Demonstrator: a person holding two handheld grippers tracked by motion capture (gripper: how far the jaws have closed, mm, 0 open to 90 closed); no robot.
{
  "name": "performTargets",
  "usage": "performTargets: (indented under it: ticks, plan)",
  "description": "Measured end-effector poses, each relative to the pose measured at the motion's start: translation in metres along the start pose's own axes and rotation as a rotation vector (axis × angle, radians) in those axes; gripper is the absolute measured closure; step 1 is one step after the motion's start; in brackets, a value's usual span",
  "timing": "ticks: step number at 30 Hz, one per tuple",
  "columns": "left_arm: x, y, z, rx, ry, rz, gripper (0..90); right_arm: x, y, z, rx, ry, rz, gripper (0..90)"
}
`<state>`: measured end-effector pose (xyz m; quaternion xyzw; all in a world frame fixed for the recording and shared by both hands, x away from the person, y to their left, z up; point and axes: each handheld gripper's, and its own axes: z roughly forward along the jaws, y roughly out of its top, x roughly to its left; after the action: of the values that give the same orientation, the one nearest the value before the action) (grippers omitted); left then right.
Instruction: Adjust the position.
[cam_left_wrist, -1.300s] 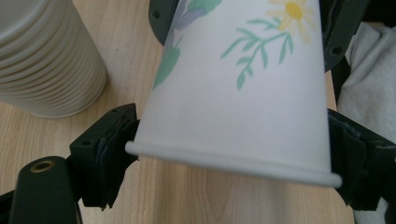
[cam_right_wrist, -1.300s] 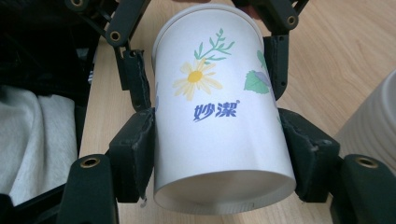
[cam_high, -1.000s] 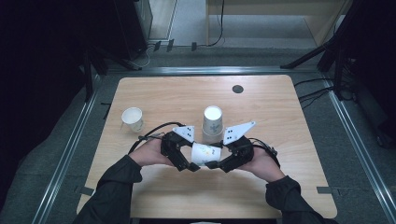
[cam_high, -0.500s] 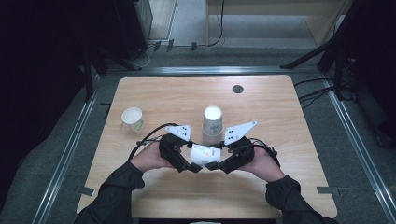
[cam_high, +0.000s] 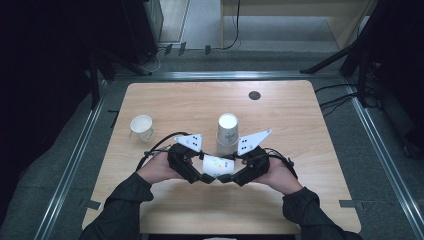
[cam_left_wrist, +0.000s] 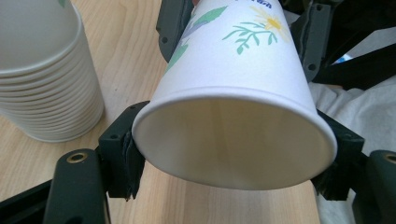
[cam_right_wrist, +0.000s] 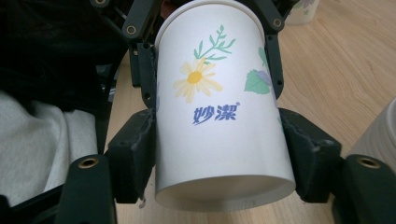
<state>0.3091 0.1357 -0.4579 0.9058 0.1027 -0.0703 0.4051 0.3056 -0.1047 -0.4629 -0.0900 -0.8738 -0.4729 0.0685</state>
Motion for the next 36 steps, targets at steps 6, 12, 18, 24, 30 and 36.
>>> performTargets:
  ticks: [6, 12, 18, 24, 30, 36]
  plan:
    - [-0.002, 0.005, -0.010, 0.050, 0.032, 0.013, 26.0, 0.000, -0.001, 0.000, 0.017, -0.028, -0.017, 27.1]
    - [-0.006, 0.015, -0.019, 0.107, 0.081, 0.030, 25.9, -0.003, -0.003, 0.002, 0.041, -0.048, -0.004, 27.2]
    - [-0.004, 0.019, -0.016, 0.193, 0.097, 0.041, 25.9, -0.005, -0.004, 0.005, 0.051, -0.055, -0.001, 27.3]
    - [-0.002, 0.024, -0.007, 0.295, 0.125, 0.066, 25.9, -0.007, -0.006, 0.010, 0.067, -0.065, 0.003, 28.1]
    - [0.006, 0.024, 0.002, 0.333, 0.098, 0.037, 25.9, -0.010, -0.009, 0.018, 0.089, -0.074, 0.005, 28.9]
    - [0.009, 0.022, 0.014, 0.378, 0.088, 0.025, 25.9, -0.011, -0.011, 0.027, 0.121, -0.068, 0.006, 31.5]
